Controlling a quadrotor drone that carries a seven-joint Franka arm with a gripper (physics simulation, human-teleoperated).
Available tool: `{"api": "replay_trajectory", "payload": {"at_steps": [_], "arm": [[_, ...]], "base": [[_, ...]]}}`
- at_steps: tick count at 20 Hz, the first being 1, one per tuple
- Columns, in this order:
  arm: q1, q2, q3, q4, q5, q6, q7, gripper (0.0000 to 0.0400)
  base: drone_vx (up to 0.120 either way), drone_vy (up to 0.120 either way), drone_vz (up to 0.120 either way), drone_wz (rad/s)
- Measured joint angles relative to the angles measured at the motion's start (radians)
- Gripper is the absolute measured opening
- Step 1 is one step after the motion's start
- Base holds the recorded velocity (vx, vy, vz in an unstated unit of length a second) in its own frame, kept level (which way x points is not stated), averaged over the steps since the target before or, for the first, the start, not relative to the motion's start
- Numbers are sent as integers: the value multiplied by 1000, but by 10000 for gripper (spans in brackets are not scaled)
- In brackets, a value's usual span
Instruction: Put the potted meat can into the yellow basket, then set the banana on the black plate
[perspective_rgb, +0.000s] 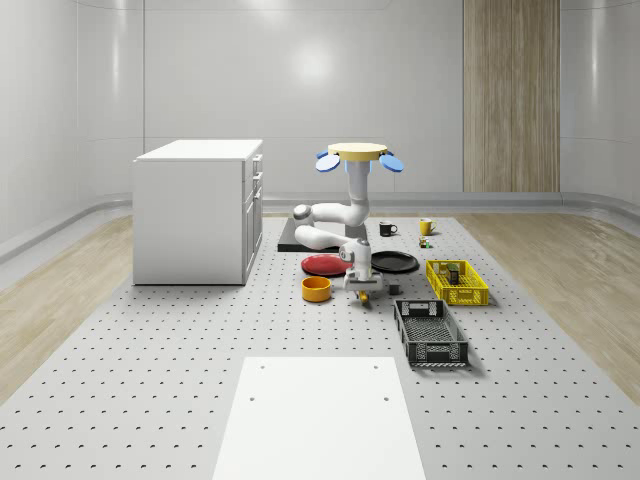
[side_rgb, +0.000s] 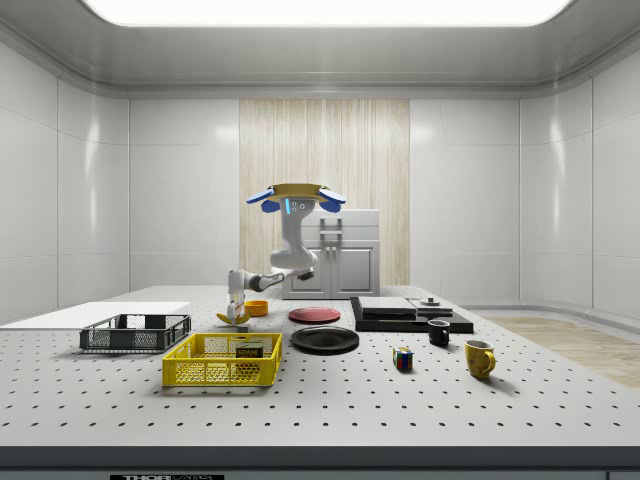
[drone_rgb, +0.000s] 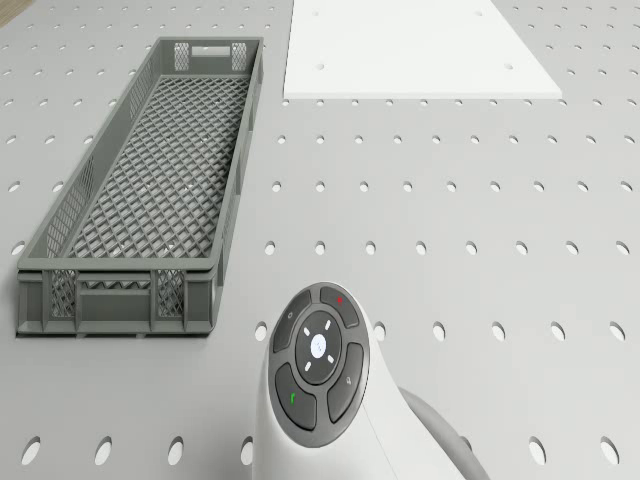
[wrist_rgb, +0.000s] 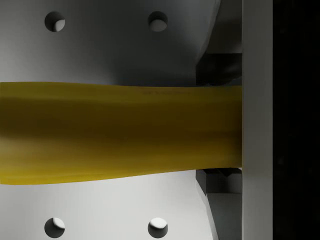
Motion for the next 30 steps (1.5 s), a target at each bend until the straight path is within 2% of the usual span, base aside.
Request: {"api": "replay_trajectory", "payload": {"at_steps": [7,12,19,30], "arm": [[9,5,23,-12,15,-20,8,197],[21,7,75,-33,61,-47,18,201],[25,6,105,-44,89,-60,32,201],[24,2,114,-47,99,-60,36,201]], "base": [[0,0,0,0],[0,0,120,0],[-109,120,114,0],[-120,120,0,0]]}}
